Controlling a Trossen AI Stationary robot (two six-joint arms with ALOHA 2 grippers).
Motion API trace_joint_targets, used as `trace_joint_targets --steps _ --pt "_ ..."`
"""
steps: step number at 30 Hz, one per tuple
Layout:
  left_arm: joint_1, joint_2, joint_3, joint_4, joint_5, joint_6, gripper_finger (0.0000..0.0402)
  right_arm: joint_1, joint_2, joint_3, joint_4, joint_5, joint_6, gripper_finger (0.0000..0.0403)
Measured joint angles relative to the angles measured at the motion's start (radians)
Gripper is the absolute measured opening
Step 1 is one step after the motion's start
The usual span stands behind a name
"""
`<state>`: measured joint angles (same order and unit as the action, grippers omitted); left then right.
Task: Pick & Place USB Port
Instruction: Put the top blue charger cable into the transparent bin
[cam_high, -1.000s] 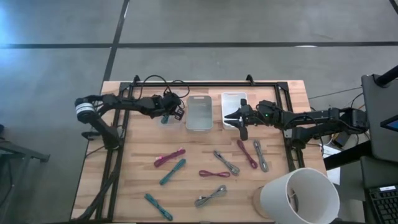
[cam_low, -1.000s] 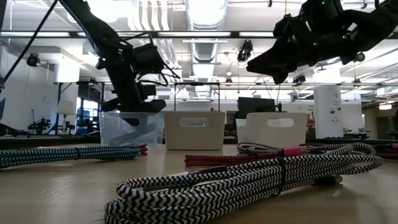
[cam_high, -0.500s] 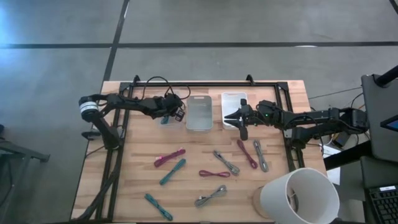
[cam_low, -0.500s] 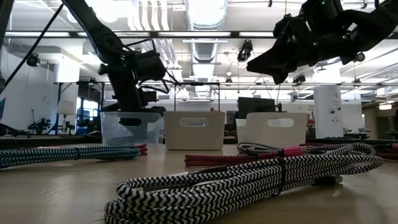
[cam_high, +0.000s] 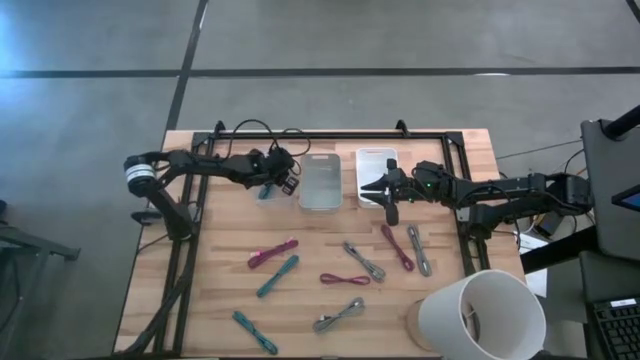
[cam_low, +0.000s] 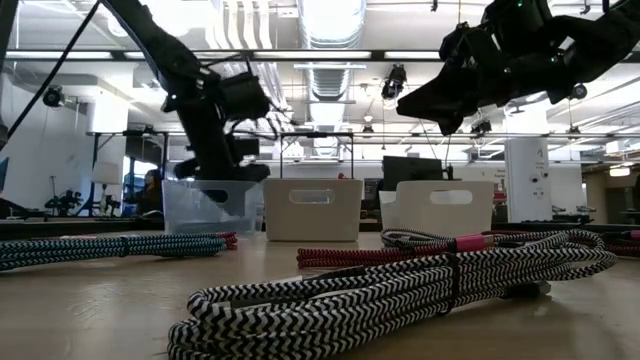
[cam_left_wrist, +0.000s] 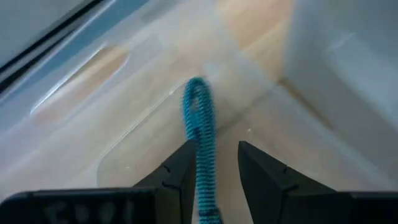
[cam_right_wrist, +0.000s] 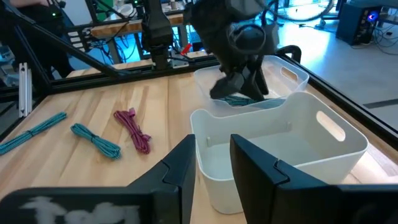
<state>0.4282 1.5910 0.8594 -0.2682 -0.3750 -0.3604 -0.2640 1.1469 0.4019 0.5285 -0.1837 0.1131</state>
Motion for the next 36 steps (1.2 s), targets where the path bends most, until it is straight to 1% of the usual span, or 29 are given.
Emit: trace_joint_targets --steps 2,9,12,16,19,23,28,32,36 --pt "-0.001 -0.014 0.033 -0.052 0.023 0.019 0.0115 0.000 0.000 0.000 0.000 0.000 0.000 0.0097" --pt "-0.015 -0.091 0.164 -0.261 0.024 0.073 0.0115 0.000 0.000 0.000 0.000 0.000 0.000 0.0089" --pt "-0.034 -0.143 0.188 -0.320 0.023 0.095 0.0115 0.000 0.000 0.000 -0.001 0.000 0.000 0.0086" --pt "-0.088 -0.233 0.183 -0.341 0.043 0.093 0.0115 0.000 0.000 0.000 -0.006 0.000 0.000 0.0084" --pt "-0.154 -0.290 0.162 -0.336 0.086 0.077 0.0114 0.000 0.000 0.000 -0.009 0.000 0.000 0.0086" --pt "-0.266 -0.336 0.130 -0.328 0.095 0.061 0.0115 0.000 0.000 0.000 -0.010 0.000 0.000 0.0093" --pt "-0.410 -0.348 0.088 -0.306 0.095 -0.001 0.0115 0.000 0.000 0.000 -0.009 0.000 0.000 0.0100" --pt "-0.515 -0.333 0.077 -0.302 0.095 -0.066 0.0115 0.000 0.000 0.000 -0.009 0.000 -0.001 0.0103" --pt "-0.607 -0.317 0.077 -0.287 0.095 -0.153 0.0114 -0.001 0.000 0.000 0.003 0.001 -0.047 0.0100"
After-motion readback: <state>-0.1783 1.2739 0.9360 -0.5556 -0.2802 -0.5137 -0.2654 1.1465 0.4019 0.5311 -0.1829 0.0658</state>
